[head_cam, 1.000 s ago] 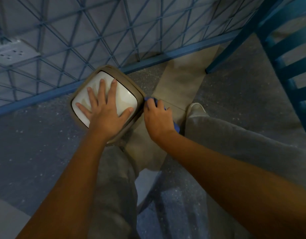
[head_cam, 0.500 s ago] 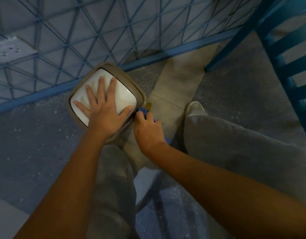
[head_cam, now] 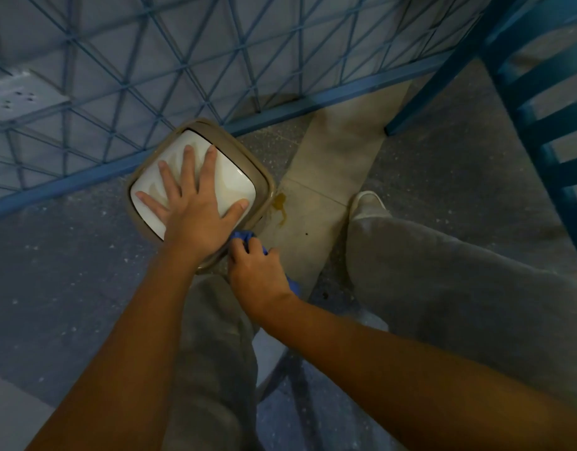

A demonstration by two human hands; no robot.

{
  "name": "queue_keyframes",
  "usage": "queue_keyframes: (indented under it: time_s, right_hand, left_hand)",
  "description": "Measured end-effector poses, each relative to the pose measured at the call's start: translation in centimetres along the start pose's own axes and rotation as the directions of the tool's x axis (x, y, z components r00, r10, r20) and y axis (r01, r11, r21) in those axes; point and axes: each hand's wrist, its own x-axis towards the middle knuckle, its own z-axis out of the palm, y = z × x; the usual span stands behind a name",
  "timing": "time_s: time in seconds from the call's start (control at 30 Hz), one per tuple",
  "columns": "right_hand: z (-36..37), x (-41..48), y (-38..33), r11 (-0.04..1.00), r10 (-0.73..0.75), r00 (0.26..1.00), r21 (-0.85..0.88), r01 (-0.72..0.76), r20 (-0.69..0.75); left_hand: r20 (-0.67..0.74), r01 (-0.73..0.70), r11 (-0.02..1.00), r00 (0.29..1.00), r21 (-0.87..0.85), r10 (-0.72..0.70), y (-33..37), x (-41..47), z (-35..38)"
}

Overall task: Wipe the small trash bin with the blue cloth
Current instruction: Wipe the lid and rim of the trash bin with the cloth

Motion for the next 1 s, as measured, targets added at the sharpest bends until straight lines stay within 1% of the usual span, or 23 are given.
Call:
queue_keyframes:
  time_s: [0.03,0.07,0.13,0.17,0.27,0.33,0.37,0.4,0.43,0.47,0.5,0.53,0.57,0.6,0.63,0.7,0.8,0.87,1.0]
  right_hand:
    - [0.0,-0.1,0.0,1.0,0.011,1.0,-0.011,-0.011,-0.028]
    - [0.1,-0.2,0.0,1.0,-0.013,1.0,-0.015,0.013,-0.027]
    - [0.4,-0.1,0.6,0.996,-0.087,0.996,0.011,0.087,0.026]
    - [0.3,-0.1,0.9,0.996,-0.081,0.996,0.03,0.08,0.045]
    - [0.0,-0.2,1.4,0.99,0.013,0.999,0.141,-0.019,0.048]
    - [0.2,-0.2,1.6,0.945,0.106,0.992,0.303,-0.12,0.063]
    - [0.3,0.2,2.0,0.877,0.203,0.976,0.429,-0.215,0.074]
    - [0.3,0.7,2.5,0.75,0.33,0.94,0.579,-0.319,0.09]
    - [0.4,1.5,3.1,0.578,0.457,0.88,0.71,-0.402,0.127]
    - [0.3,2.3,3.7,0.4,0.547,0.822,0.814,-0.422,0.157]
    - [0.0,2.8,4.0,0.248,0.602,0.777,0.881,-0.403,0.185]
    - [-0.4,3.3,4.3,0.119,0.62,0.754,0.924,-0.364,0.217]
    - [-0.9,3.7,4.4,0.015,0.61,0.75,0.943,-0.333,0.255]
    - [-1.3,4.0,4.3,-0.064,0.578,0.763,0.948,-0.312,0.29]
    - [-1.6,4.2,4.2,-0.112,0.549,0.777,0.948,-0.298,0.309]
    - [-1.9,4.2,4.0,-0.136,0.53,0.786,0.947,-0.292,0.319]
    - [-1.4,3.8,3.2,-0.186,0.501,0.78,0.927,-0.327,0.375]
    - [-0.3,3.4,2.2,-0.185,0.463,0.783,0.909,-0.373,0.415]
    - [1.2,2.5,-0.2,-0.133,0.353,0.793,0.865,-0.483,0.497]
  left_hand:
    - [-0.002,-0.003,1.0,1.0,0.002,0.003,0.0,0.0,0.0]
    - [-0.004,-0.006,1.0,1.0,0.001,0.006,-0.1,0.0,0.0]
    - [-0.002,-0.007,1.0,1.0,-0.005,0.007,-0.1,-0.1,0.0]
    - [-0.002,-0.007,1.0,1.0,-0.006,0.007,0.0,-0.1,0.0]
    - [-0.006,-0.016,1.0,1.0,-0.009,0.016,0.1,-0.1,0.0]
    - [-0.005,-0.012,1.0,1.0,-0.008,0.012,0.0,-0.1,0.0]
    - [-0.001,-0.006,1.0,1.0,-0.008,0.006,0.0,-0.1,0.0]
    - [0.003,0.0,1.0,1.0,-0.006,0.0,-0.1,-0.1,0.0]
    - [0.005,0.001,1.0,1.0,-0.005,-0.001,-0.1,-0.1,0.0]
    - [0.005,-0.002,1.0,1.0,-0.004,0.002,-0.1,-0.1,0.0]
    - [0.004,-0.007,1.0,1.0,-0.005,0.007,0.0,-0.1,0.0]
    - [0.002,-0.008,1.0,1.0,-0.008,0.008,0.1,0.0,0.0]
    - [-0.001,-0.007,1.0,1.0,-0.01,0.007,0.2,0.0,0.0]
    - [-0.002,-0.002,1.0,1.0,-0.01,0.002,0.2,0.0,0.0]
    - [-0.001,0.002,1.0,1.0,-0.01,-0.002,0.2,-0.1,0.0]
    - [-0.002,0.003,1.0,1.0,-0.011,-0.003,0.1,0.0,0.0]
    - [-0.008,0.004,1.0,1.0,-0.008,-0.004,0.1,0.0,0.0]
    - [-0.006,0.004,1.0,1.0,-0.008,-0.004,0.1,0.0,0.0]
    - [-0.003,0.007,1.0,1.0,-0.004,-0.007,0.0,0.0,0.0]
